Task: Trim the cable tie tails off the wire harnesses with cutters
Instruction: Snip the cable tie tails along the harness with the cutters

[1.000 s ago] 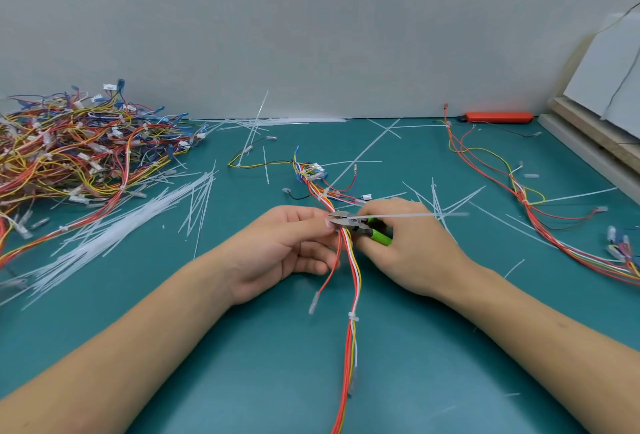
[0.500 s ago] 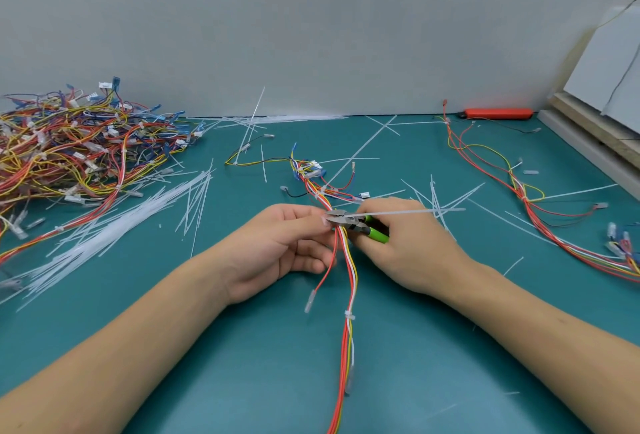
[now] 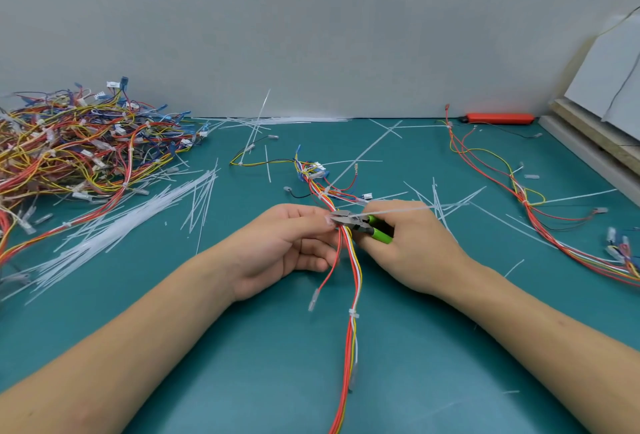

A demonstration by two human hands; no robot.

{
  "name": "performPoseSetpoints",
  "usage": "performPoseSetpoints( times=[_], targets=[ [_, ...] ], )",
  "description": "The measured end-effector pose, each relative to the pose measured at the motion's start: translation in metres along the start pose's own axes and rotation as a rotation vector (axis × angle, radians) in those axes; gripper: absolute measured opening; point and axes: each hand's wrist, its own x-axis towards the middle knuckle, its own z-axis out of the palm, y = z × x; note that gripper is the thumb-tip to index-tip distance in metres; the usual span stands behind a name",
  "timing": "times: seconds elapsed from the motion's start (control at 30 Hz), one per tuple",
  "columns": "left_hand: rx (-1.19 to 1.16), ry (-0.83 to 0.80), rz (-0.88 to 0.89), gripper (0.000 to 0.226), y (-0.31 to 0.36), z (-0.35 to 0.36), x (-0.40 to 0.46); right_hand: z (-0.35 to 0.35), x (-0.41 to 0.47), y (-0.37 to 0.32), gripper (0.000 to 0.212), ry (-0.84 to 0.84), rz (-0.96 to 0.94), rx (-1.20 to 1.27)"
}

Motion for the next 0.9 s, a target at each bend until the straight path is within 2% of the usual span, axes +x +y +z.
performPoseSetpoints(
  times=[0.13, 0.3, 0.43, 0.63, 0.8, 0.9],
  targets=[
    [-0.001, 0.003, 0.0, 0.015, -0.001, -0.001, 0.0016, 0.0008, 0.001, 0.0029, 0.025, 0.0, -0.027, 0.009],
    [0.008, 0.001, 0.005, 0.016, -0.002, -0.0012, 0.003, 0.0019, 0.0008, 0.0061, 0.034, 0.0, -0.053, -0.052],
    [0.02, -0.007, 0.011, 0.018, -0.0021, -0.0022, 0.003, 0.0023, 0.0016, 0.0067, 0.023, -0.002, -0.046, -0.059],
    [0.013, -0.003, 0.009, 0.014, -0.0018, -0.0021, 0.0034, 0.0014, 0.0009, 0.0034, 0.019, -0.016, -0.034, 0.015],
    [0.011, -0.016, 0.013, 0.013, -0.002, -0.0021, 0.0027, 0.0002, 0.0016, 0.0037, 0.038, -0.011, 0.066, -0.106],
    [0.004, -0.019, 0.012, 0.013, -0.0012, -0.0015, 0.0011, 0.0003, 0.0007, 0.0032, 0.042, -0.009, 0.07, -0.142]
  ],
)
